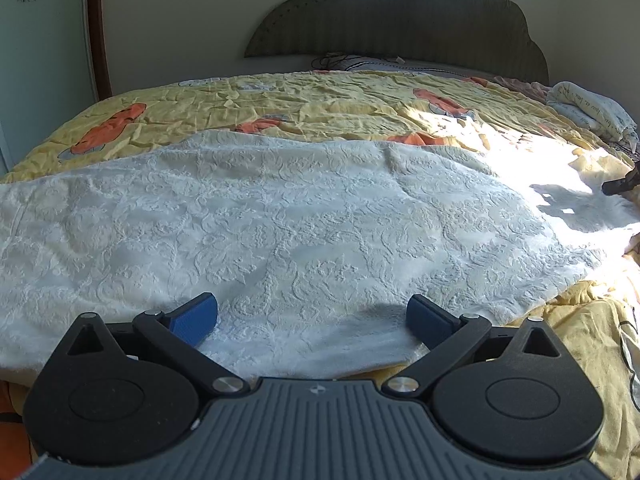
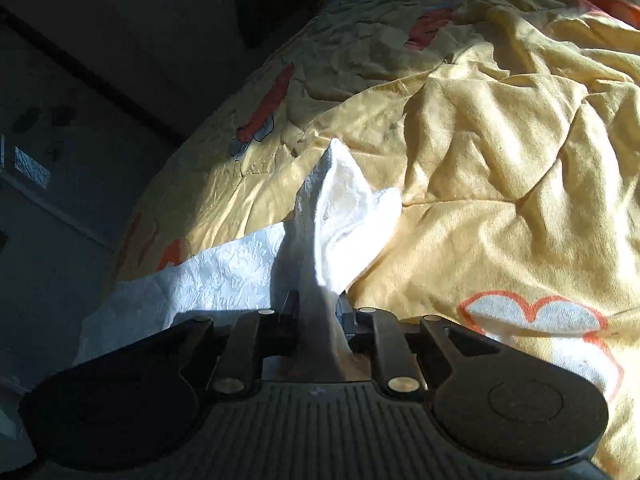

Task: Fold towel

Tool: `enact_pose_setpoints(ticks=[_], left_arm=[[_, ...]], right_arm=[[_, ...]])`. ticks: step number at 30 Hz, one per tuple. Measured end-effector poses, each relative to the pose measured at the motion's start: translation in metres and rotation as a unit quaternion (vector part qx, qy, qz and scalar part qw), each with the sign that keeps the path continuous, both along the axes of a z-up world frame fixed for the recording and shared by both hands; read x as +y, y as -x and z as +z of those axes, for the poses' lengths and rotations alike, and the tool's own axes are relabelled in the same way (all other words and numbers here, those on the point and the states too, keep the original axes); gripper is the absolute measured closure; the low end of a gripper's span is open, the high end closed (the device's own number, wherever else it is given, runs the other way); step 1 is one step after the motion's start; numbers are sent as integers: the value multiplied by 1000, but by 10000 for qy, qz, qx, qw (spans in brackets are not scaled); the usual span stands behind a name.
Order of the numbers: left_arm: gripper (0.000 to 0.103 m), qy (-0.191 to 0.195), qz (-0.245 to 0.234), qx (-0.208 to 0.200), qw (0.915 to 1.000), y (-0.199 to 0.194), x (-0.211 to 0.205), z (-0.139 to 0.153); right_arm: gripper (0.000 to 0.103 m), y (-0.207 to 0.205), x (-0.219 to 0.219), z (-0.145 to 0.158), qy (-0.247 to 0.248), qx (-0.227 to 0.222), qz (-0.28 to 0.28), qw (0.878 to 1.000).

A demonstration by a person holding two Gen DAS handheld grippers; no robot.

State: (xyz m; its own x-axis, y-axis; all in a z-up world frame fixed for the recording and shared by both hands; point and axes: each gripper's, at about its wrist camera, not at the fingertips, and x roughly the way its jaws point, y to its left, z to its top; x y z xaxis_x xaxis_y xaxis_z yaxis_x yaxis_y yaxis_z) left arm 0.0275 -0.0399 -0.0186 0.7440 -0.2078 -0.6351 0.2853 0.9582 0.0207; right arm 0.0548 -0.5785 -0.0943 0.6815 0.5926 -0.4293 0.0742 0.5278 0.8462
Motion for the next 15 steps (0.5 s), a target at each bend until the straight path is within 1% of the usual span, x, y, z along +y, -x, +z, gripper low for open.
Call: enact_pose_setpoints(ticks=[1, 2, 3, 4, 5, 6, 7, 9, 11, 13, 14, 15], left_arm=[[1, 2, -2, 0, 10000, 0, 0, 0], [1, 3, -2, -1, 10000, 0, 0, 0], [1, 6, -3, 0, 10000, 0, 0, 0], [1, 9, -3, 0, 10000, 0, 0, 0], [1, 18, -4, -1, 10000, 0, 1, 0], [1, 23, -6, -1, 10000, 0, 1, 0], [1, 29, -10, -2, 10000, 0, 1, 1], [1, 43, -13, -2, 10000, 0, 1, 1], [1, 61, -14, -3, 10000, 1, 2, 1], [1, 73, -16, -3, 10000, 1, 2, 1], [1, 75, -17, -3, 10000, 1, 2, 1], [1, 78, -18, -3, 10000, 1, 2, 1]], right_arm=[[70, 7, -6, -5, -312, 24, -146, 9994], [57, 15, -12, -9, -593, 2, -298, 9978], [46, 32, -19, -11, -803, -100, -510, 9954], [42, 45, -23, -11, -848, -129, -738, 9936], [35, 58, -28, -8, -816, -82, -1049, 9911], [33, 73, -31, -6, -786, -37, -1382, 9873], [33, 90, -33, -4, -814, -20, -1708, 9819], [31, 123, -25, 2, -938, -29, -2071, 9738], [31, 149, -3, 9, -994, -52, -2091, 9728], [31, 162, 19, 11, -954, 93, -2110, 9728], [31, 164, 30, 9, -1053, 149, -2062, 9727], [31, 162, 42, 5, -1296, 179, -1970, 9716]])
